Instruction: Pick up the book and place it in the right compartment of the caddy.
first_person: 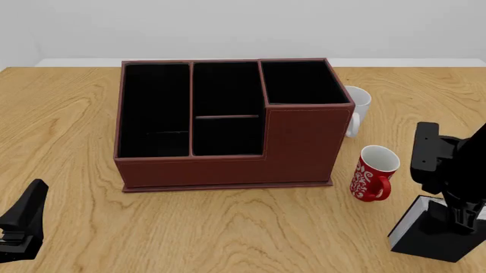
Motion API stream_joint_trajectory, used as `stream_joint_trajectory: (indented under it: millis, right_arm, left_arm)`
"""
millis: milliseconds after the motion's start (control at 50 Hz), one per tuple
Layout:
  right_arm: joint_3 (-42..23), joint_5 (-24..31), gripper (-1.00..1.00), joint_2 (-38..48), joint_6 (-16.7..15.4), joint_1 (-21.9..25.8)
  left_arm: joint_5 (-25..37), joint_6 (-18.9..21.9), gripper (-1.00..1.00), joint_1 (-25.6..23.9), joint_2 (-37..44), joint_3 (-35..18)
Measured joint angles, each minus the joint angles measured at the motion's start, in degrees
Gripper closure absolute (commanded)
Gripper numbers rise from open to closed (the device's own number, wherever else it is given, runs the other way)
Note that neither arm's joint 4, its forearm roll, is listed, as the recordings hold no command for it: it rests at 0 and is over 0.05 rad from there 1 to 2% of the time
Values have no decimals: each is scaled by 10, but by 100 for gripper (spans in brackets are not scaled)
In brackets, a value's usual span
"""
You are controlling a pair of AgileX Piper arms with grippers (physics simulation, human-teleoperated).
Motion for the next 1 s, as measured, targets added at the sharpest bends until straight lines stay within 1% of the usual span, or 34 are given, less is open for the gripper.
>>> stream_joint_trajectory:
  millis: [120,240,680,700,760,840,920,1000]
  right_arm:
    - [9,-7,-100,6,-8,-12]
    - [16,-12,-100,11,-26,-35]
    - [43,-38,-100,31,-109,-128]
    - [44,-40,100,32,-111,-131]
    - [46,-39,100,30,-122,-131]
    - [48,-41,100,28,-127,-128]
    - [50,-44,100,23,-122,-117]
    - [60,-45,100,10,-108,-92]
  left_arm:
    - [0,0,-100,0,0,0]
    - [0,0,-100,0,0,0]
    - [0,0,-100,0,0,0]
    - [0,0,-100,0,0,0]
    - [0,0,-100,0,0,0]
    - [0,0,-100,0,0,0]
    - [0,0,-100,0,0,0]
    - [0,0,-100,0,0,0]
